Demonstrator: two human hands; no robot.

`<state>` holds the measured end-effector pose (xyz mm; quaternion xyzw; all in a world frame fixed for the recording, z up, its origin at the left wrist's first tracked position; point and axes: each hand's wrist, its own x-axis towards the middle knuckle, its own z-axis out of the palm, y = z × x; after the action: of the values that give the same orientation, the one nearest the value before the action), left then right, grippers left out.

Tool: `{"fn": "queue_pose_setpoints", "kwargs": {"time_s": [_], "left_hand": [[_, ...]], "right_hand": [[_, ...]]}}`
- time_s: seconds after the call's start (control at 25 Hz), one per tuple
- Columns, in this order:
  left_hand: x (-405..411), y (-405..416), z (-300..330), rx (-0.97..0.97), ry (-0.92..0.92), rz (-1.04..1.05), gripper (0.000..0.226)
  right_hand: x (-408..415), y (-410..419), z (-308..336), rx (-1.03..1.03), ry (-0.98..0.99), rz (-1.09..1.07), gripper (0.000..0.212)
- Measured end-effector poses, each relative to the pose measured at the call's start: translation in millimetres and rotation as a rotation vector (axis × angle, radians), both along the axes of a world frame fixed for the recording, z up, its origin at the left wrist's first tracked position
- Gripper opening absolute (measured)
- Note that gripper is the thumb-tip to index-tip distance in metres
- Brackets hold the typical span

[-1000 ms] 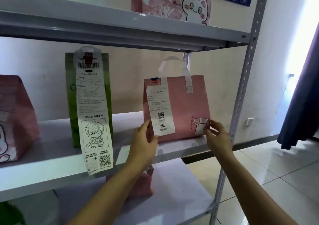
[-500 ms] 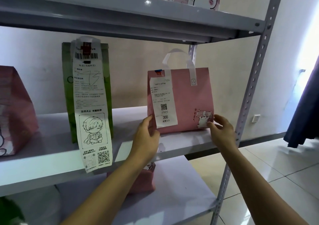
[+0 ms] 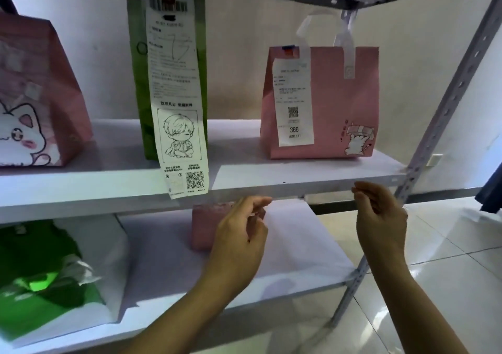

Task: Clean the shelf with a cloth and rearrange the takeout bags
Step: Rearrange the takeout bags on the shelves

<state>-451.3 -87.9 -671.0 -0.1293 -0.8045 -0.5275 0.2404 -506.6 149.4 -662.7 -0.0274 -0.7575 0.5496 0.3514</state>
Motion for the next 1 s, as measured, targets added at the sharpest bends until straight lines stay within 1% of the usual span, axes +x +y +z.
{"fn": "queue_pose_setpoints", "kwargs": {"time_s": [0.2, 0.4, 0.48, 0.52, 0.6, 0.64, 0.68, 0.72, 0.76, 0.8, 0.88, 0.96, 1.0], "left_hand": [[-8, -24, -57, 0.034, -0.101, 0.052, 0.042], [-26, -49, -109, -0.027, -0.231, 0.157, 0.036], [-37, -57, -124, -0.109, -0.279, 0.215, 0.036], [-44, -60, -130, -0.165, -0.289, 0.223, 0.038], [-56, -68, -136, -0.24, -0.295, 0.223, 0.044], [-61, -71, -139, -0.255, -0.303, 0.234, 0.046], [-65, -74, -142, -0.265, -0.309, 0.252, 0.046], [-69, -77, -145, -0.273, -0.314, 0.27, 0.044], [-72, -79, -150, -0.278, -0.318, 0.281, 0.042], [-74, -80, -153, -0.285, -0.318, 0.283, 0.041], [-81, -83, -158, -0.3, -0.317, 0.279, 0.042], [-88, -88, -163, -0.309, -0.301, 0.282, 0.043], [-90, -90, -165, -0.317, -0.29, 0.288, 0.044]], "right_hand": [[-7, -30, -57, 0.006, -0.099, 0.043, 0.017], [-33, -61, -114, 0.027, -0.21, 0.115, 0.018], [-50, -74, -131, 0.068, -0.255, 0.146, 0.019], [-61, -81, -139, 0.111, -0.29, 0.167, 0.02], [-85, -98, -151, 0.22, -0.41, 0.244, 0.03], [-98, -109, -156, 0.36, -0.462, 0.283, 0.037], [-108, -119, -160, 0.556, -0.489, 0.307, 0.044], [-118, -129, -163, 0.737, -0.487, 0.319, 0.051], [-126, -137, -166, 0.861, -0.462, 0.327, 0.057], [-131, -144, -169, 0.933, -0.449, 0.338, 0.062], [-138, -152, -177, 0.994, -0.473, 0.353, 0.066], [-137, -152, -187, 1.016, -0.502, 0.369, 0.063], [-132, -151, -191, 1.013, -0.486, 0.375, 0.06]]}}
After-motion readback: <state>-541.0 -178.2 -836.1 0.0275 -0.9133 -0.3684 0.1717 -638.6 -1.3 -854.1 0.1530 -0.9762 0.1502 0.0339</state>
